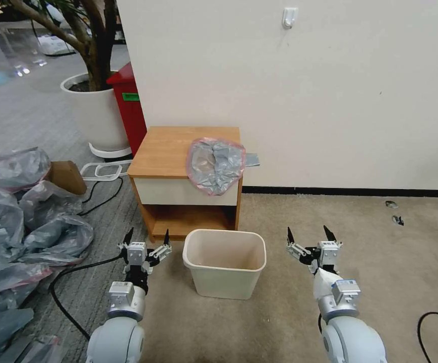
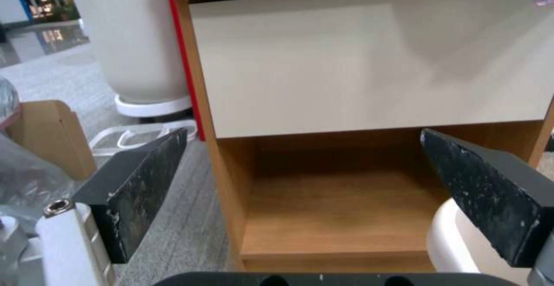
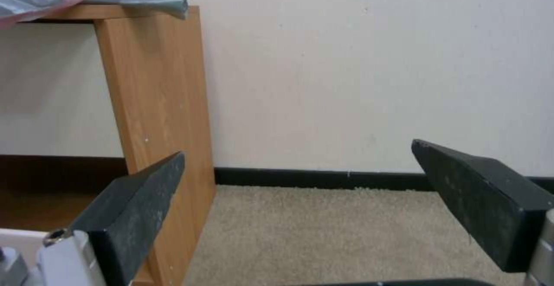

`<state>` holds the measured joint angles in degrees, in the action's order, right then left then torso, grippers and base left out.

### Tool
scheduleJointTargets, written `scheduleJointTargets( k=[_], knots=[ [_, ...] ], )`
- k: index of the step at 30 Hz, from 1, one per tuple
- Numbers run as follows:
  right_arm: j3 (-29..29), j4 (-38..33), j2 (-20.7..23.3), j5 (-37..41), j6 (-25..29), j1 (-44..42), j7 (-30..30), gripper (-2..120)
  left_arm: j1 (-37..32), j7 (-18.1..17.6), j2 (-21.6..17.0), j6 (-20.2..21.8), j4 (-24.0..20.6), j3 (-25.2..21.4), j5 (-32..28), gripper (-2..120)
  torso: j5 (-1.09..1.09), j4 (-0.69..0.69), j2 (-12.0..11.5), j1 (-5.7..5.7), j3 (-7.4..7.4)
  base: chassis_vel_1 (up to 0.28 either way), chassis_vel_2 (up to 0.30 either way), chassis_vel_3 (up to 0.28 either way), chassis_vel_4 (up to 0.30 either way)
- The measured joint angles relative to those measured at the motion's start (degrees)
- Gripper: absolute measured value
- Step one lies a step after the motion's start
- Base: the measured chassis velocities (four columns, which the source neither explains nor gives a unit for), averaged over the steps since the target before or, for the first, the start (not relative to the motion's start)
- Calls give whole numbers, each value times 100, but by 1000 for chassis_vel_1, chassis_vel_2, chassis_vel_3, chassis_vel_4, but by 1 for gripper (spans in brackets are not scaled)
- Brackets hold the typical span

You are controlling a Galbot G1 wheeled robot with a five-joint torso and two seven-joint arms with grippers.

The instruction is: Pick up the garbage bag from the table and place it over the trash can.

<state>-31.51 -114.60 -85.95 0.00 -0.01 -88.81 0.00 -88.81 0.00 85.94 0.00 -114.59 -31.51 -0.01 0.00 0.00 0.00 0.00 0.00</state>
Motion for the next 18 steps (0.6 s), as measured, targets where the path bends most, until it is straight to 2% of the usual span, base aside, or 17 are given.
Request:
scheduleJointTargets(
  k=[18],
  knots=[
    [0,0,0,0,0,1,0,100,0,0,0,0,0,0,0,100,0,0,0,0,0,0,0,0,0]
  ],
)
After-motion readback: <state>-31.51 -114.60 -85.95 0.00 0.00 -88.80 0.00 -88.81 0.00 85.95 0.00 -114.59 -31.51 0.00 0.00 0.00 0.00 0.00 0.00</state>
